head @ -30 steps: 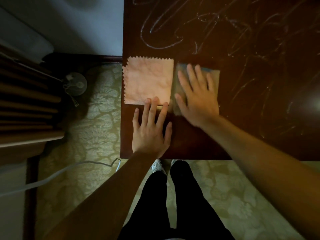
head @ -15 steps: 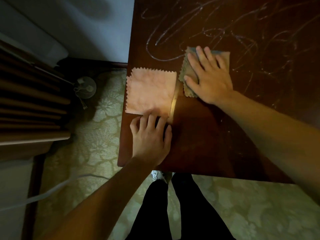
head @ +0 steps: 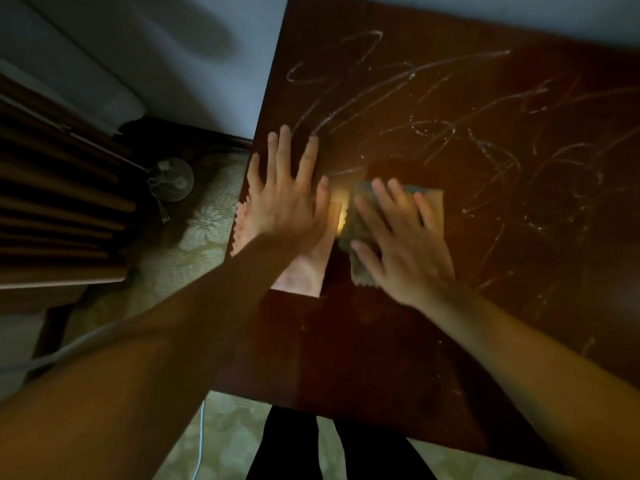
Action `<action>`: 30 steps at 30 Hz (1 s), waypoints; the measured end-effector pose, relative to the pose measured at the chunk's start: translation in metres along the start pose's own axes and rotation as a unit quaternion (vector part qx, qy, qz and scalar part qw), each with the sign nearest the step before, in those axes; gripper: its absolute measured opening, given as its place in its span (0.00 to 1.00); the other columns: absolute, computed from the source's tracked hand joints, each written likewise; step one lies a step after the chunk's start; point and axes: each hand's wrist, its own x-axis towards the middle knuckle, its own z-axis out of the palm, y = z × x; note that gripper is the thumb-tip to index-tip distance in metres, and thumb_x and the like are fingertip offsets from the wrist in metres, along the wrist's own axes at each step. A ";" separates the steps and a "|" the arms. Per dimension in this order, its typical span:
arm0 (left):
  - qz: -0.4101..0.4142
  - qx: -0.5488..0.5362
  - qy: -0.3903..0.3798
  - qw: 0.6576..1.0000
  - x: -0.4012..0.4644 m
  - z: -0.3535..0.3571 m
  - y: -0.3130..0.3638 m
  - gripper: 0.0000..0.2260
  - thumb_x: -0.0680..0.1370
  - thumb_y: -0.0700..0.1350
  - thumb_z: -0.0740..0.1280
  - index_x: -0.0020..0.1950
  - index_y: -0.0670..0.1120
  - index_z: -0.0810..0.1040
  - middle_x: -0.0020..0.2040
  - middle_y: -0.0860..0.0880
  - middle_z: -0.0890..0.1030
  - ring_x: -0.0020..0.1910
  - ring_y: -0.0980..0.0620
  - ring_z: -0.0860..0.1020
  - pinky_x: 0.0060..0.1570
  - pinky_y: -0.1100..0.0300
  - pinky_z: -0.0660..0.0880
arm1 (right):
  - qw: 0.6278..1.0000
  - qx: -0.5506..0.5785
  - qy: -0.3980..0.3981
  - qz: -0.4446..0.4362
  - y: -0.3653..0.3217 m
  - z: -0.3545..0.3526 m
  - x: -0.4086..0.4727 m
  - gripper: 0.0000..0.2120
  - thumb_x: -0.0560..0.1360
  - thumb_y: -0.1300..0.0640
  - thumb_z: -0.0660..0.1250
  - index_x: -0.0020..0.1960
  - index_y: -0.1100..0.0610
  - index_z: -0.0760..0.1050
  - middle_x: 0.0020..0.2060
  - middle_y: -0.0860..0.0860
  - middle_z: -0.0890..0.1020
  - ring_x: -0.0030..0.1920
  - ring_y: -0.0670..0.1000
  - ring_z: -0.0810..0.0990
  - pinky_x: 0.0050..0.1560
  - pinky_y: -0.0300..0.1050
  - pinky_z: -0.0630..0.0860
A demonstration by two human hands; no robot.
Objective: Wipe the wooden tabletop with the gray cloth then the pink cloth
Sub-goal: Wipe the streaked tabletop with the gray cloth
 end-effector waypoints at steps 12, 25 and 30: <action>-0.085 -0.011 -0.035 0.996 -0.068 -0.009 -0.017 0.30 0.82 0.58 0.50 0.81 0.46 0.57 0.82 0.40 0.51 0.82 0.45 0.47 0.78 0.41 0.47 | 1.000 -0.010 0.010 -0.006 -0.012 -0.006 0.035 0.33 0.84 0.38 0.46 0.84 0.54 0.52 0.83 0.60 0.53 0.83 0.61 0.51 0.80 0.64 0.50; -0.088 -0.040 -0.017 0.995 -0.064 -0.004 -0.015 0.30 0.81 0.59 0.53 0.80 0.47 0.60 0.81 0.38 0.54 0.81 0.41 0.51 0.75 0.40 0.57 | 0.999 -0.021 -0.012 0.025 0.012 -0.032 0.151 0.36 0.82 0.35 0.41 0.84 0.52 0.46 0.83 0.59 0.48 0.83 0.60 0.46 0.81 0.63 0.46; -0.095 -0.070 -0.007 0.993 -0.066 -0.004 -0.016 0.30 0.81 0.59 0.54 0.80 0.46 0.60 0.81 0.38 0.56 0.81 0.40 0.51 0.75 0.37 0.57 | 0.999 -0.025 -0.025 -0.019 -0.025 -0.023 0.104 0.36 0.82 0.36 0.42 0.84 0.54 0.47 0.83 0.62 0.50 0.83 0.63 0.48 0.80 0.64 0.47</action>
